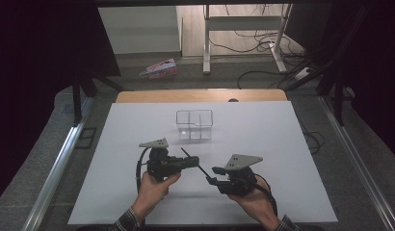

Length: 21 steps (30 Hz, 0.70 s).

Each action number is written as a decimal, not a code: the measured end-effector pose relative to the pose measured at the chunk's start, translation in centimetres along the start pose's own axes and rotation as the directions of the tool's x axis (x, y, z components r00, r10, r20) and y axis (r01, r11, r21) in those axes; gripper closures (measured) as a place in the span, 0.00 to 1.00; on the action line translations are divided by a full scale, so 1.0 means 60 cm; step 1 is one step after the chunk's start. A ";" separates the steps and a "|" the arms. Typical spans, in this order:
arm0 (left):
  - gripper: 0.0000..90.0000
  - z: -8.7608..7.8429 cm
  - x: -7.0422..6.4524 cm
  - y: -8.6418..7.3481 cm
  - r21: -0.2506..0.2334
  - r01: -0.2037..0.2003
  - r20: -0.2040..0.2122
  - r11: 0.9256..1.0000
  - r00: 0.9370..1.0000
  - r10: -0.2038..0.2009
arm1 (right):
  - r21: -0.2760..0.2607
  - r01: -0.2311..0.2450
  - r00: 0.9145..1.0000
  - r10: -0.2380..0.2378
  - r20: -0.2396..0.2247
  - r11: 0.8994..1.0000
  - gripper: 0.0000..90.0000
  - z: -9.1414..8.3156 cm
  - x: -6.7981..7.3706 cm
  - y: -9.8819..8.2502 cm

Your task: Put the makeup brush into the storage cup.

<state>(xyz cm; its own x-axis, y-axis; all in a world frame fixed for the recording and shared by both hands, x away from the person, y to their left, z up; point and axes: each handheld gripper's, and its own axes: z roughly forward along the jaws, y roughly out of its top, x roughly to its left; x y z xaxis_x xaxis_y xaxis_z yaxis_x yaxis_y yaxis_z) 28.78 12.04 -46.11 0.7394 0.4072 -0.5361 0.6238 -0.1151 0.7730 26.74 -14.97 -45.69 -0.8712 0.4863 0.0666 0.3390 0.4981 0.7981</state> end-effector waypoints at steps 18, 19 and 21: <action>0.95 -0.007 -0.019 0.009 0.121 -0.098 -0.116 0.988 0.987 0.112 | -0.006 -0.053 0.999 0.053 -0.003 0.999 0.01 -0.010 -0.018 -0.004; 0.95 -0.007 -0.019 0.009 0.121 -0.098 -0.116 0.988 0.987 0.112 | -0.011 -0.054 0.999 0.054 -0.007 0.998 0.00 -0.011 -0.019 -0.004; 0.95 -0.008 -0.023 0.011 0.138 -0.110 -0.123 0.984 0.984 0.127 | -0.016 -0.055 0.998 0.054 -0.009 0.998 0.00 -0.012 -0.020 -0.004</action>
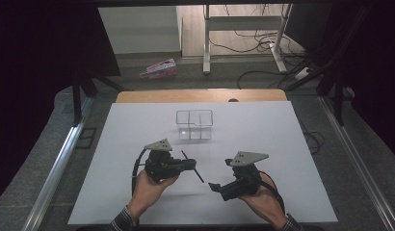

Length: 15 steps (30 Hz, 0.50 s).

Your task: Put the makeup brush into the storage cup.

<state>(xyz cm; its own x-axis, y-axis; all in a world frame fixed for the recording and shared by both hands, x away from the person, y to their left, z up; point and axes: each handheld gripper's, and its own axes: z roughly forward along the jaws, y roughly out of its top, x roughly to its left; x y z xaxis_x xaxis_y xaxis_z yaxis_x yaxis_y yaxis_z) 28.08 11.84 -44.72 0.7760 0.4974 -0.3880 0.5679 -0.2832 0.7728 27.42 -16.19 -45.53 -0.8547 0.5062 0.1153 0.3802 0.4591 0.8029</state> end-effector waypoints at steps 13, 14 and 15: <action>0.95 -0.001 -0.026 0.015 0.091 -0.103 -0.061 0.991 0.992 0.108 | -0.088 0.003 1.000 -0.005 -0.018 0.996 0.00 -0.020 -0.010 0.009; 0.95 0.000 -0.027 0.015 0.095 -0.106 -0.063 0.990 0.992 0.112 | -0.090 0.006 1.000 -0.007 -0.018 0.996 0.00 -0.021 -0.010 0.011; 0.95 0.000 -0.027 0.015 0.095 -0.106 -0.063 0.990 0.992 0.112 | -0.090 0.006 1.000 -0.007 -0.018 0.996 0.00 -0.021 -0.010 0.011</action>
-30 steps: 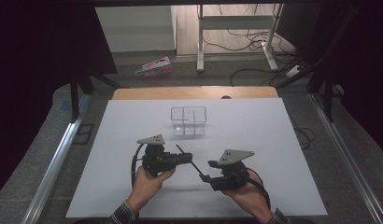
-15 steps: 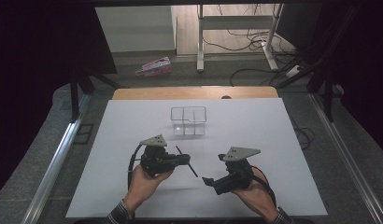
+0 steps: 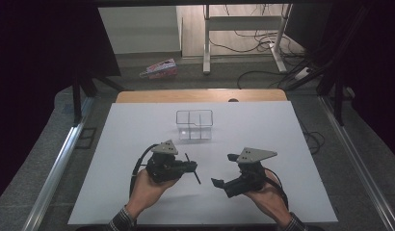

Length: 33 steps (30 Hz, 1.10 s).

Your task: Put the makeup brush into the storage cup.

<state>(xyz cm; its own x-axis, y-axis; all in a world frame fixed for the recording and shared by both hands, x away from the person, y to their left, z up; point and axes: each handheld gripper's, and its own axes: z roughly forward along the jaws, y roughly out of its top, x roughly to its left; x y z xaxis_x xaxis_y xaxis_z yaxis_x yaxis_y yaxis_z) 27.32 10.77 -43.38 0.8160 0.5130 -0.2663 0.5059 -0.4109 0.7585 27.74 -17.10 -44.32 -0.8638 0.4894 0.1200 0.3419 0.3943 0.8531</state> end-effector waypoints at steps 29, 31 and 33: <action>0.95 0.023 -0.013 0.008 0.025 -0.028 0.047 0.999 0.999 0.027 | -0.014 -0.055 0.998 0.055 -0.025 0.998 0.08 0.012 0.008 0.068; 0.95 0.024 -0.013 0.008 0.025 -0.027 0.045 0.999 0.999 0.026 | -0.016 -0.052 0.998 0.051 -0.027 0.999 0.10 0.014 0.010 0.071; 0.95 0.023 -0.012 0.008 0.027 -0.028 0.043 0.999 0.999 0.027 | -0.017 -0.040 0.999 0.040 -0.026 0.999 0.16 0.017 0.014 0.076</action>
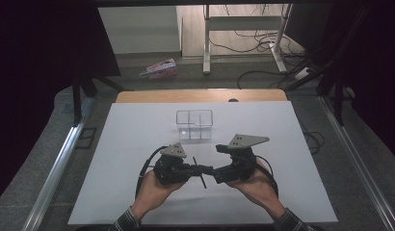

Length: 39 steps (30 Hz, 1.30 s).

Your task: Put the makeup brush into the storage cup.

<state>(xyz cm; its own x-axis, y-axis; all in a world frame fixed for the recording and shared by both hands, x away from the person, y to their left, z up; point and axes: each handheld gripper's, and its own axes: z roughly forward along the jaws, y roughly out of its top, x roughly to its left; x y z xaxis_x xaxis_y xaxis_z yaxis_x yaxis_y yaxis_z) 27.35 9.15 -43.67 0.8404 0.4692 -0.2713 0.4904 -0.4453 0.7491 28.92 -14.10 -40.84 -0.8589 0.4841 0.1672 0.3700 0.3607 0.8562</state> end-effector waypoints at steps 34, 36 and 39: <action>0.76 -0.003 -0.004 0.001 -0.038 -0.008 -0.038 0.999 0.999 0.006 | -0.002 0.040 0.994 -0.040 -0.101 0.999 0.95 0.025 0.018 0.023; 0.69 -0.006 -0.005 0.001 -0.043 -0.011 -0.058 0.999 0.998 0.008 | -0.002 0.042 0.994 -0.042 -0.098 0.999 0.95 0.024 0.017 0.023; 0.58 -0.012 -0.006 0.000 -0.047 -0.030 -0.098 0.998 0.995 0.025 | 0.005 0.052 0.995 -0.051 -0.085 0.999 0.95 0.023 0.015 0.021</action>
<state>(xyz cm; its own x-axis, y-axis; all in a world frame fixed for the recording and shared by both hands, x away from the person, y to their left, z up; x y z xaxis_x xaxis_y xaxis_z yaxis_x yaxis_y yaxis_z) 26.87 9.54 -43.14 0.8259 0.5303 -0.1916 0.4534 -0.4227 0.7847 29.12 -12.12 -40.27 -0.9037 0.3957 0.1639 0.3267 0.3896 0.8611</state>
